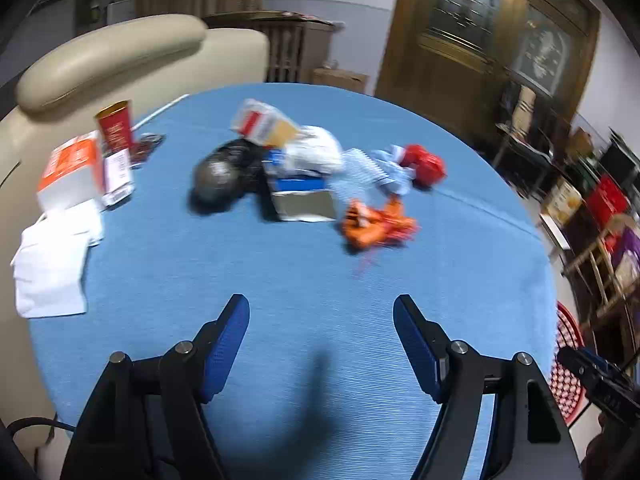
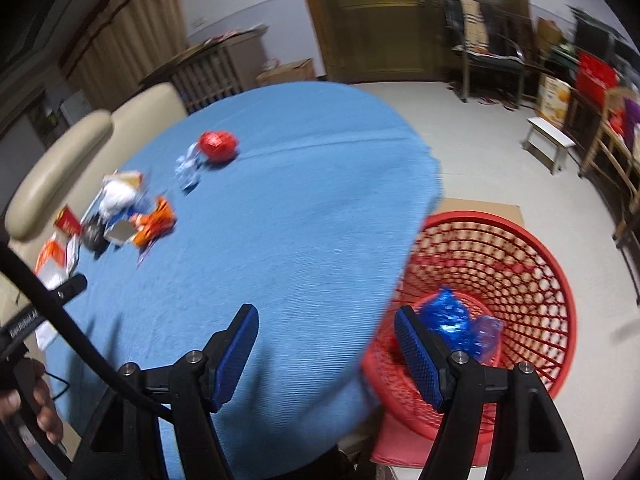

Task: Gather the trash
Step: 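Bring both tools back over the table toward the remaining trash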

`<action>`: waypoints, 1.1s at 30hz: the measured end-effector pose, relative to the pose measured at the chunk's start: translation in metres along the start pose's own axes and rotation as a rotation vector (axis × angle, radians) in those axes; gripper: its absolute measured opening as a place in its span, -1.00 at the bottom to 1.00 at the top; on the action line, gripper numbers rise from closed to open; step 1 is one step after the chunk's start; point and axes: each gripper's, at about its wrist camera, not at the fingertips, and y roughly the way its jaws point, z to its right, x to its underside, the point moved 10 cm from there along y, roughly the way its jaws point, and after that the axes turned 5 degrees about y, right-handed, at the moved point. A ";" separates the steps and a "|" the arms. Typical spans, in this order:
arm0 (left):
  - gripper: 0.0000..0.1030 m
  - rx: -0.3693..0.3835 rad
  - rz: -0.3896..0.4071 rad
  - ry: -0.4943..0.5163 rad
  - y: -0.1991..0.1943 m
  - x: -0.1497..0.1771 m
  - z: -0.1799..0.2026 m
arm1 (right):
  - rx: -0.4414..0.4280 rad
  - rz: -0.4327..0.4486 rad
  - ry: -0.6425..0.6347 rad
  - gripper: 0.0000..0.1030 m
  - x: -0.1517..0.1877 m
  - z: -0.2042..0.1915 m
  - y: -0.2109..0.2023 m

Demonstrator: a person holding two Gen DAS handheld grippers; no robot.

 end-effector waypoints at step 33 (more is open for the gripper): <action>0.46 -0.227 0.043 -0.176 -0.033 0.011 -0.122 | -0.161 -0.029 -0.334 0.43 0.030 -0.163 0.016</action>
